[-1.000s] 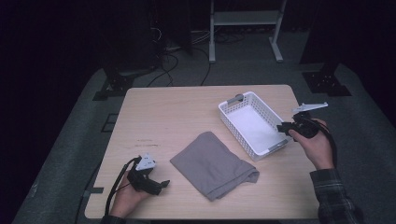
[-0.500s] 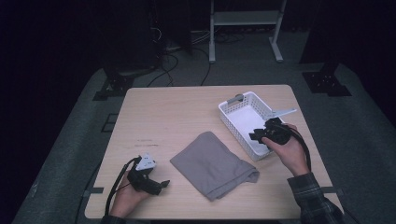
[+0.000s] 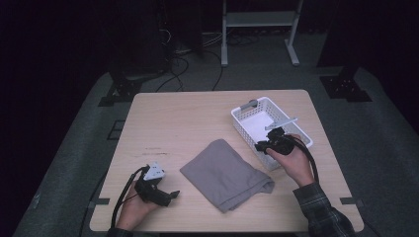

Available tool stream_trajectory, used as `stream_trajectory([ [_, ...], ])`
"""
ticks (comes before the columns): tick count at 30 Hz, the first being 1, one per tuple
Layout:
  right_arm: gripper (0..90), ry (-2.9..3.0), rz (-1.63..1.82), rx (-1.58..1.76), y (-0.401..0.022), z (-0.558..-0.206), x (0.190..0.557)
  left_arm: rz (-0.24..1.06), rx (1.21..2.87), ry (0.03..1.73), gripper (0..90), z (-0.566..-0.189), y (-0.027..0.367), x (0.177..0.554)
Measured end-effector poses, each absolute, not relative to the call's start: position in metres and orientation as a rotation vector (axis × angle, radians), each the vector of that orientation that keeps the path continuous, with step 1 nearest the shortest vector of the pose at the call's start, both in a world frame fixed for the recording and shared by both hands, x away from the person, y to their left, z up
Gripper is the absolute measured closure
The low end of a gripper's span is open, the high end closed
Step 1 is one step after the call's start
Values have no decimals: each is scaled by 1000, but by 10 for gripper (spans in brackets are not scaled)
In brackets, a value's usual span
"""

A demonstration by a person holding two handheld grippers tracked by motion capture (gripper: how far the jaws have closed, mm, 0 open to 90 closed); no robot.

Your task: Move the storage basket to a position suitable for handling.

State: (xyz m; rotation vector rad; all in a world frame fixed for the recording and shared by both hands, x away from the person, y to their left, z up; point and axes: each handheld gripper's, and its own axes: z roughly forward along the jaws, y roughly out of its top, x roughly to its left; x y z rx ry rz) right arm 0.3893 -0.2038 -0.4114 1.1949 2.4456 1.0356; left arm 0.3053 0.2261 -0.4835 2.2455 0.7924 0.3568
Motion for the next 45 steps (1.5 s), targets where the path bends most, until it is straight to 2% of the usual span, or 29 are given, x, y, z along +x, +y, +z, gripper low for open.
stream_trajectory([
  [11, 830, 2390, 1005, 1228, -216, -410, 380, 354, 2240, 796, 0, -484, 226, 305],
  [33, 831, 2371, 993, 1262, -236, -410, 342, 353, 2240, 797, 0, -484, 226, 305],
  [35, 821, 2370, 998, 1262, -237, -410, 339, 353, 2240, 797, 0, -484, 226, 305],
  [41, 677, 2330, 1061, 1224, -234, -400, 334, 353, 2240, 797, 0, -484, 226, 305],
  [45, 621, 2335, 1086, 1169, -224, -392, 331, 354, 2240, 797, 0, -484, 226, 305],
])
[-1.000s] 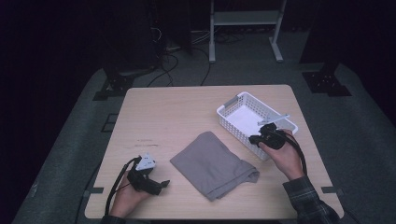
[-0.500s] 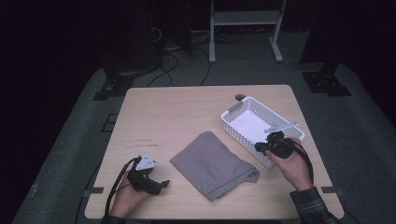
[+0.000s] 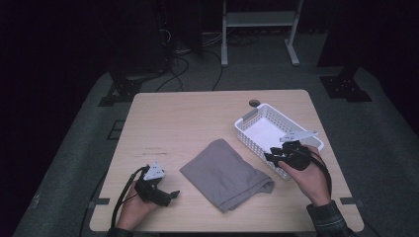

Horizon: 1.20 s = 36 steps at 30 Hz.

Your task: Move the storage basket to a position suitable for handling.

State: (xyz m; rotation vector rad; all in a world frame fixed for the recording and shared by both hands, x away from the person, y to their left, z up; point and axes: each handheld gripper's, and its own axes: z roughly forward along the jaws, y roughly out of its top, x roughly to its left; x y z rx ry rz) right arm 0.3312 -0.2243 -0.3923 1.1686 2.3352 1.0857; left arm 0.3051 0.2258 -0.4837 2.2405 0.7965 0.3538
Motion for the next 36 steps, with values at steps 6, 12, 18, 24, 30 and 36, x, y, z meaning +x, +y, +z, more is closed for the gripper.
stream_trajectory([
  [6, 544, 2374, 1135, 1100, -206, -388, 329, 354, 2240, 797, 0, -484, 226, 305],
  [12, 416, 2421, 1147, 1056, -184, -389, 332, 351, 2236, 801, 0, -484, 226, 305],
  [18, 325, 2470, 1124, 1016, -163, -396, 336, 352, 2238, 799, 0, -484, 226, 305],
  [24, 272, 2485, 1112, 1003, -146, -403, 341, 353, 2239, 797, 0, -484, 226, 305],
  [30, 244, 2508, 1117, 1010, -135, -413, 349, 352, 2240, 798, 0, -484, 226, 305],
  [36, 250, 2536, 1063, 1014, -122, -426, 354, 352, 2237, 799, 0, -484, 226, 305],
])
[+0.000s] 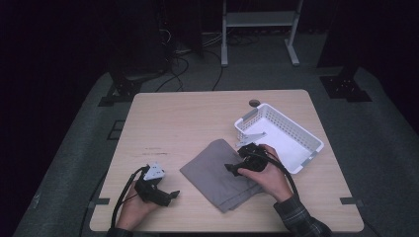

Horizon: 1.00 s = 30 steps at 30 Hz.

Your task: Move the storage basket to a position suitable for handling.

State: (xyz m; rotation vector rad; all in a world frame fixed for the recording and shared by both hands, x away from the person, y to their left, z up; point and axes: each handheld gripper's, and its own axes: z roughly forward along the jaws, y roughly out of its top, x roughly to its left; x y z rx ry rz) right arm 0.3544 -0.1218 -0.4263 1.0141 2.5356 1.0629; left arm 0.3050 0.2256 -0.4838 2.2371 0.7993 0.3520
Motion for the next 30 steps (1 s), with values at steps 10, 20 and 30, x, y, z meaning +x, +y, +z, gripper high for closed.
stream_trajectory([
  [10, 247, 2550, 982, 1034, -109, -445, 360, 353, 2241, 797, 0, -484, 226, 305],
  [20, 166, 2564, 935, 1011, -101, -456, 362, 353, 2241, 797, 0, -484, 226, 305],
  [30, 55, 2575, 911, 1040, -96, -468, 366, 353, 2240, 797, 0, -484, 226, 305],
])
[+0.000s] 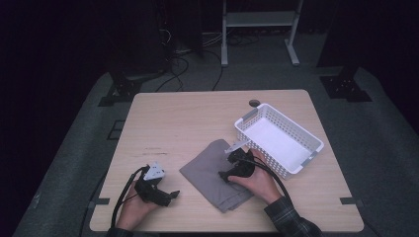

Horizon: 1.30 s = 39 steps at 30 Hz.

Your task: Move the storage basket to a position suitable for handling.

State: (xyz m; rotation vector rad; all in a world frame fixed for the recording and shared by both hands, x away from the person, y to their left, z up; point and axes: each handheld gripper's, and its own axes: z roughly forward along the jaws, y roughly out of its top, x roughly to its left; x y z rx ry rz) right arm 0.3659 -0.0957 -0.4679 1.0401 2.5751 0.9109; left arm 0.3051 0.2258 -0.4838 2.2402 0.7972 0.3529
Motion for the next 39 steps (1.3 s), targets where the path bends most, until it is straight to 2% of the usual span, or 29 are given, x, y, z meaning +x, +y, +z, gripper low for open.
stream_trajectory([
  [4, 0, 2565, 931, 1075, -96, -472, 367, 353, 2241, 797, 0, -484, 226, 305],
  [17, 18, 2555, 940, 1050, -96, -474, 365, 353, 2241, 796, 0, -484, 226, 305],
  [27, 345, 2580, 938, 1021, -95, -467, 356, 353, 2240, 797, 0, -484, 226, 305],
  [34, 435, 2587, 925, 1032, -93, -464, 354, 353, 2241, 797, 0, -484, 226, 305],
  [35, 476, 2588, 926, 1038, -93, -464, 353, 353, 2240, 797, 0, -484, 226, 305],
  [36, 554, 2594, 930, 1030, -93, -463, 353, 353, 2240, 797, 0, -484, 226, 305],
  [39, 605, 2607, 932, 1013, -91, -462, 351, 353, 2240, 797, 0, -484, 226, 305],
])
